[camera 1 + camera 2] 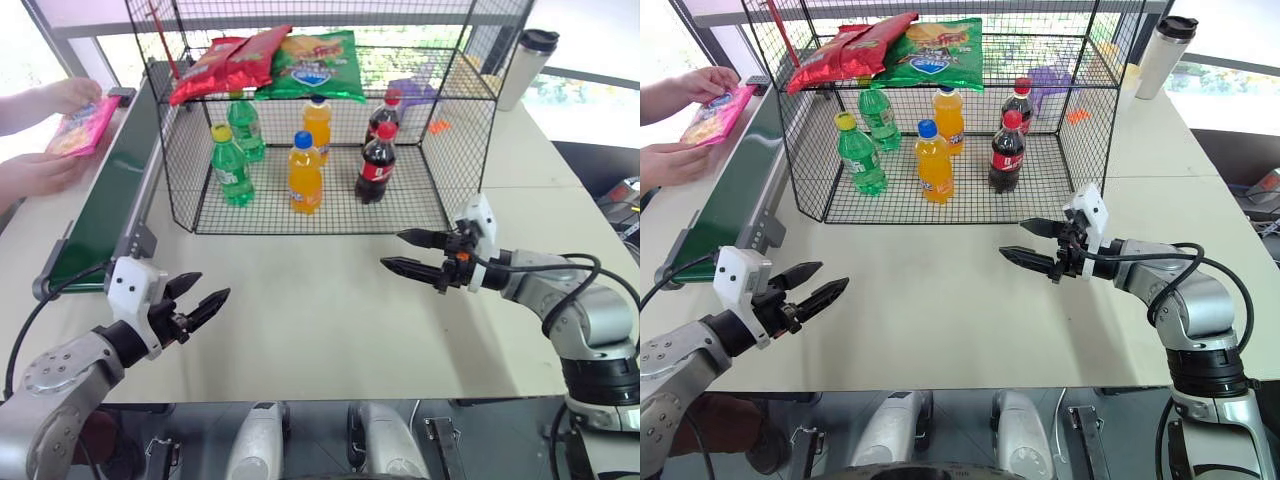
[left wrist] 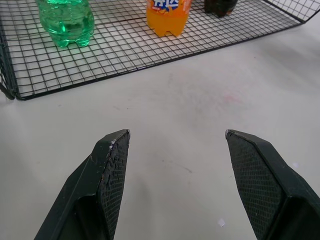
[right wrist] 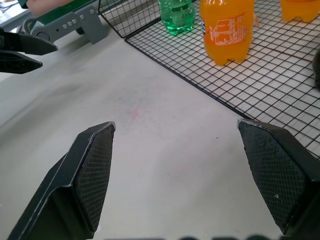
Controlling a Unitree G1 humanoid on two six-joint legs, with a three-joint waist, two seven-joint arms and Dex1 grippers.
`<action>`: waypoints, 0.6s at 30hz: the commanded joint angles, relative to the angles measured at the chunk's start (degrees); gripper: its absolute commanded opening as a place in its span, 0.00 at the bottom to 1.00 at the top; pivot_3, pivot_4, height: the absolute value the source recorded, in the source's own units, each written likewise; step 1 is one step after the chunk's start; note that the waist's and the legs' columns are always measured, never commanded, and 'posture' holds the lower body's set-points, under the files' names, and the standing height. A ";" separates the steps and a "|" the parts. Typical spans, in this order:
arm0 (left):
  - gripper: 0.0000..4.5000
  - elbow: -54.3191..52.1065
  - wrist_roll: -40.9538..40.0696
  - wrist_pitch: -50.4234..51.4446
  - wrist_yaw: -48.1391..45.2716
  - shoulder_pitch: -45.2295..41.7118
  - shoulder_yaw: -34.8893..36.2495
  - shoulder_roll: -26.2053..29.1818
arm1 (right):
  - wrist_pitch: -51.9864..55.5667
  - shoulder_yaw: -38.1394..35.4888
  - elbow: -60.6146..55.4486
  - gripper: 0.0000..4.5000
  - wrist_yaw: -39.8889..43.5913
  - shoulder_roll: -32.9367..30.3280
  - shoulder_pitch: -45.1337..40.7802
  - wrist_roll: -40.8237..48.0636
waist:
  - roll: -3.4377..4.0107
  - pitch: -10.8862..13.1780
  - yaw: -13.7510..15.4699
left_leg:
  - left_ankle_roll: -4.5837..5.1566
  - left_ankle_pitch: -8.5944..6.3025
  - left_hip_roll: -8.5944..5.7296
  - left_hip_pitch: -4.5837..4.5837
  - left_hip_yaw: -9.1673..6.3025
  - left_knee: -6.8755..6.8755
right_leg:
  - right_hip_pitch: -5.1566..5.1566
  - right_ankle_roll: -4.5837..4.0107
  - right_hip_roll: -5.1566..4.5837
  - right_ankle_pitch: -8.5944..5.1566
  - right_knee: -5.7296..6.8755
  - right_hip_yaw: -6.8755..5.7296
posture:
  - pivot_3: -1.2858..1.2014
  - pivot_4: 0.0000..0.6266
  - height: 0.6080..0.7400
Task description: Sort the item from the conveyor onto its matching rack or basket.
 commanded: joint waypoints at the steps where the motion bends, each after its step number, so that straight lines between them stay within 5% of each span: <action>1: 0.71 -1.48 0.22 -0.73 -1.10 0.54 -0.63 1.47 | -1.23 -0.30 -0.21 0.90 0.50 -0.43 -0.50 0.13 | 0.00 0.00 0.00 | 0.00 0.00 0.00 0.00 0.00 0.00 | 0.00 0.00 0.00 0.00 0.00 0.00 | 0.52 0.24 1.00; 18: 0.71 -1.05 -2.08 -0.99 0.96 -0.40 0.16 -0.70 | -2.15 0.63 0.70 0.90 0.49 -0.12 -1.16 -0.38 | -0.01 -0.01 0.00 | 0.00 0.00 -0.01 0.00 0.04 0.03 | 0.00 0.01 0.01 0.01 0.02 0.03 | 0.52 0.24 1.00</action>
